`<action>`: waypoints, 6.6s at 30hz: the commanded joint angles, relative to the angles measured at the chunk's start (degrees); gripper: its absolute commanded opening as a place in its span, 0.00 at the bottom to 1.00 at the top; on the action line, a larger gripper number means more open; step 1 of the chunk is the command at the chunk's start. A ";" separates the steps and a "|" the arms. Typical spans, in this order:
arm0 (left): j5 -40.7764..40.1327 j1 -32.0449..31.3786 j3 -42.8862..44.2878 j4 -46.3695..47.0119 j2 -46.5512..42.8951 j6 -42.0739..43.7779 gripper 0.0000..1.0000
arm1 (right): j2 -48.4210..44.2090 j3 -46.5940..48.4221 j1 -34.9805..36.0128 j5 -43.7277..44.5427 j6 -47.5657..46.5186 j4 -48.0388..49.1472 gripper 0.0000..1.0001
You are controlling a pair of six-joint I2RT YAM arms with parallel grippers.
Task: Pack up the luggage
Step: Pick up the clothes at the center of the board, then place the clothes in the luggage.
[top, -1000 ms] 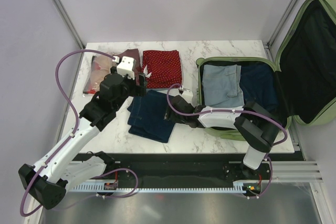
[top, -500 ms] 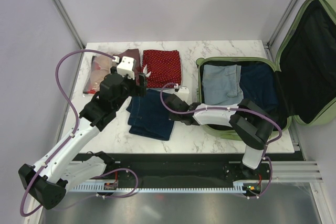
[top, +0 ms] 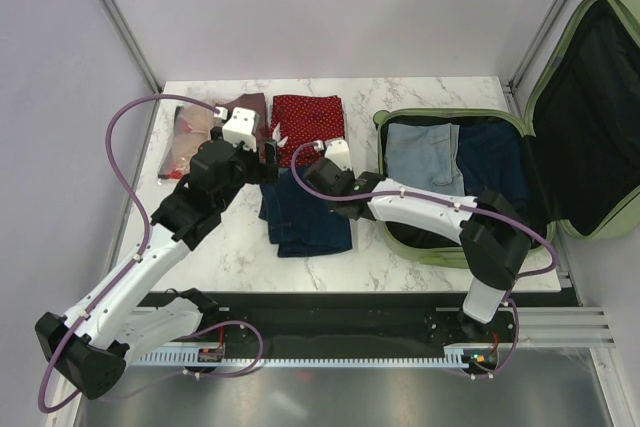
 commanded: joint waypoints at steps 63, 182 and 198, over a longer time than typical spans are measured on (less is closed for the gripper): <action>0.88 -0.14 -0.84 1.57 1.18 0.07 0.87 | -1.72 8.72 -34.30 19.03 -22.98 -7.16 0.00; 4.39 -0.05 -0.67 1.31 2.59 -1.69 0.88 | 8.55 14.95 -40.55 -23.00 -14.63 5.85 0.66; 5.36 -0.14 -0.67 1.31 2.85 -1.95 0.88 | 8.84 12.93 -40.55 -21.75 -15.50 4.89 0.80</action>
